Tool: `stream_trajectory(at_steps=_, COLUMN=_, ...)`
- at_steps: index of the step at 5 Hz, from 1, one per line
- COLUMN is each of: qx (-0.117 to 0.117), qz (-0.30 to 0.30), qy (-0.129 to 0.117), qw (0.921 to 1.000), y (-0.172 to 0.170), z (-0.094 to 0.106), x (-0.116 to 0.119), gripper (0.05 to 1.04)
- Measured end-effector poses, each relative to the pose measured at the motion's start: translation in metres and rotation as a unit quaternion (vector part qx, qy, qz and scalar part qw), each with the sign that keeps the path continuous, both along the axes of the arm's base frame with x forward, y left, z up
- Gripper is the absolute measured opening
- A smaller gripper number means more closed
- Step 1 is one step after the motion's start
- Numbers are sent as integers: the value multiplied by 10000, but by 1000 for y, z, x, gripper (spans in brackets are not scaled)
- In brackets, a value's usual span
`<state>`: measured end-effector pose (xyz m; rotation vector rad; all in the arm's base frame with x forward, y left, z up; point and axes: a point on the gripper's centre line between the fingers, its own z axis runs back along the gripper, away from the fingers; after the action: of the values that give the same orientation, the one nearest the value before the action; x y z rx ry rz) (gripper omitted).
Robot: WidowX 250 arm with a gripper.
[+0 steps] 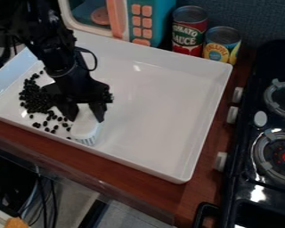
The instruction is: Sweep into pile
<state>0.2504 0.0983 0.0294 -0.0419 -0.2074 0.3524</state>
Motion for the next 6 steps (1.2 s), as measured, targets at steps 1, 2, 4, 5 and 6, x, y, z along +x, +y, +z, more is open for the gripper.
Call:
stream_trajectory(at_steps=1, qx=-68, qz=82, qy=139, qw=9998, y=10, z=3, x=-6, gripper=707)
stream_trajectory(at_steps=2, qx=20, qz=23, qy=139, qw=9999, y=19, z=7, x=-5, gripper=707)
stream_trajectory(at_steps=4, qx=307, qz=-92, qy=179, qw=9993, y=45, z=4, x=7, gripper=707)
stream_trajectory(at_steps=5, qx=378, qz=-94, qy=188, qw=9991, y=47, z=4, x=7, gripper=707)
stream_trajectory(at_steps=6, qx=309, qz=-114, qy=150, qw=9993, y=44, z=4, x=7, gripper=707)
